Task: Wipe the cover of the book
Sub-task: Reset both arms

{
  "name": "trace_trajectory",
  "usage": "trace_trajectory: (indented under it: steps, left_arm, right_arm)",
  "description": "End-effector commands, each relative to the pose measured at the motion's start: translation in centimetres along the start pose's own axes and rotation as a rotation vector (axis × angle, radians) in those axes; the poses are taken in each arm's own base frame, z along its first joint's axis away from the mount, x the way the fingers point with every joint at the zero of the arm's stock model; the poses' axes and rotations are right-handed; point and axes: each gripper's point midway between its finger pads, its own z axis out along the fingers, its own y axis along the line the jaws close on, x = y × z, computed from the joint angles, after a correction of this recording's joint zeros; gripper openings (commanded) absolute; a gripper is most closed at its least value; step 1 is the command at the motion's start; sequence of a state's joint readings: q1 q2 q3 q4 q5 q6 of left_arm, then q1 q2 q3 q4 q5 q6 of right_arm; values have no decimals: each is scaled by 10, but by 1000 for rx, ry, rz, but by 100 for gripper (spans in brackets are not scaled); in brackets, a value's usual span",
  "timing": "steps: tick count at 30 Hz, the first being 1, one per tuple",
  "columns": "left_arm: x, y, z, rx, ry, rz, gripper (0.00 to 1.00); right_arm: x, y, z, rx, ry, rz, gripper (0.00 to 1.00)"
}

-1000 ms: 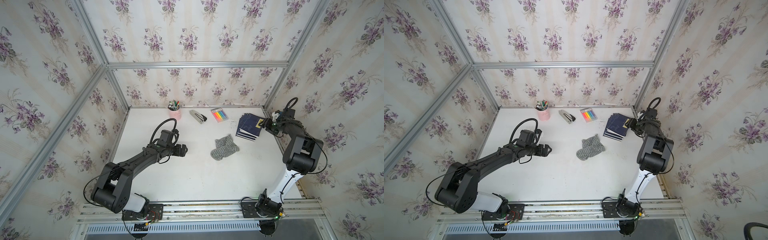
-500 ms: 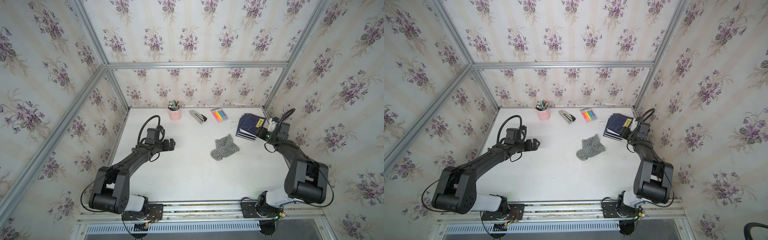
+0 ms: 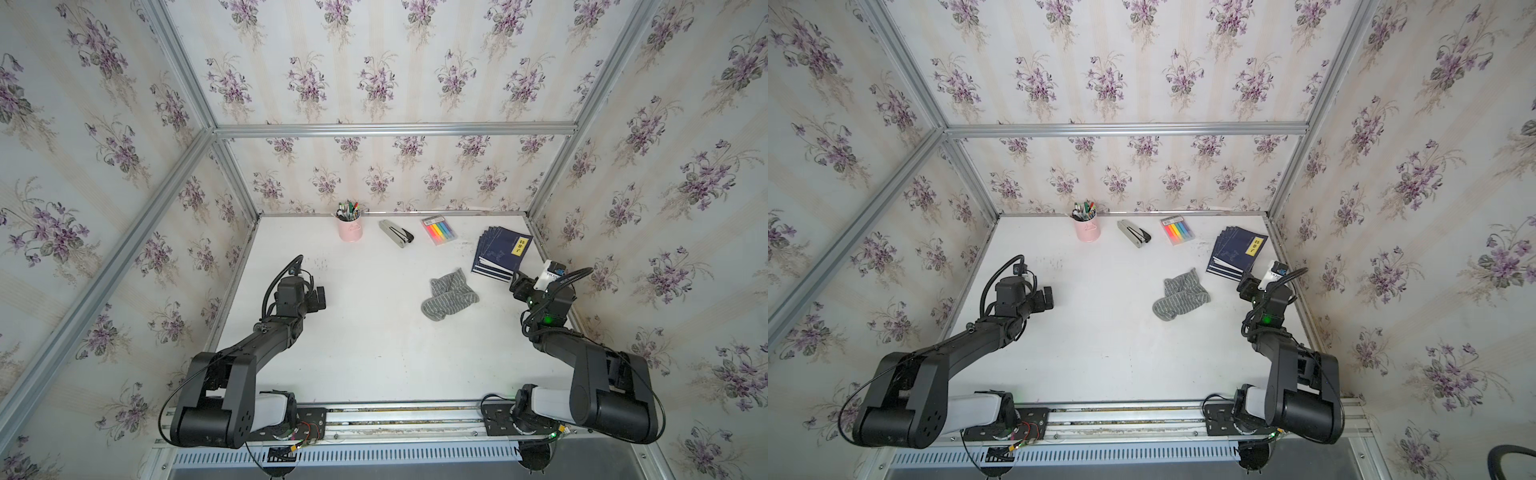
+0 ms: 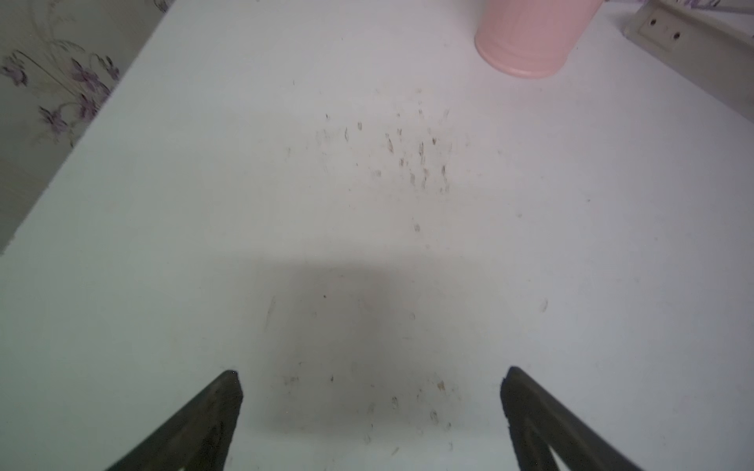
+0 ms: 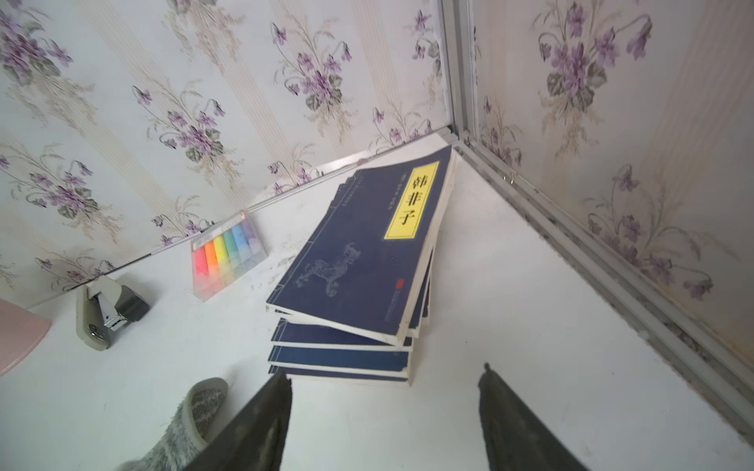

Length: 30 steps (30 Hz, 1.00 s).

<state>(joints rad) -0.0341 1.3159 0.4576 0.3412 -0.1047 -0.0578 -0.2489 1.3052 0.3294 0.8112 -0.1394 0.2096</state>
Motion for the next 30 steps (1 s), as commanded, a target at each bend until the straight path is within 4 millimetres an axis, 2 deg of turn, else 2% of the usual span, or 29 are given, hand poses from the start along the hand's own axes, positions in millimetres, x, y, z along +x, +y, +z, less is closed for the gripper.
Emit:
trace_trajectory:
  steps: [1, 5, 7, 9, 10, 12, 17, 19, 20, 21, 24, 29, 30]
  left_arm:
    - [-41, 2, -4, -19, -168, 0, 100]
    - [-48, 3, -2, -22, -243, 23, 100]
    - [-29, 6, 15, -18, -219, 7, 100]
    - [-24, 2, 25, -11, -195, 28, 100]
    - [-24, 2, 24, -7, -155, 20, 100]
    - [-28, 3, 25, -12, -200, 24, 100]
    - [-26, 2, 25, -10, -171, 21, 100]
    - [-27, 2, 25, -10, -176, 22, 100]
    - [-27, 2, 25, -10, -174, 22, 100]
    - [-26, 2, 25, -9, -172, 23, 100]
    - [-27, -6, 27, 34, -160, 50, 100]
    - [-26, -7, 27, 39, -161, 52, 100]
    - [-26, -7, 26, 40, -162, 52, 100]
  right_arm:
    - [-27, 8, -5, -20, -114, -23, 73]
    - [-23, 14, -11, -43, -119, -40, 73]
    - [-12, 20, -9, -57, -87, -53, 73]
    - [0, 28, -9, -69, -71, -82, 73]
    - [6, 31, -9, -74, -70, -97, 73]
    - [13, 36, -13, -91, -89, -107, 72]
    - [10, 40, -24, -114, -151, -104, 72]
    - [11, 50, -28, -152, -193, -133, 72]
    - [14, 56, -28, -164, -199, -158, 76]
    - [19, 62, -26, -174, -191, -191, 82]
    - [31, 77, -19, -186, -179, -278, 83]
    - [31, 70, -3, -131, -134, -253, 84]
    - [38, 67, 3, -116, -81, -253, 84]
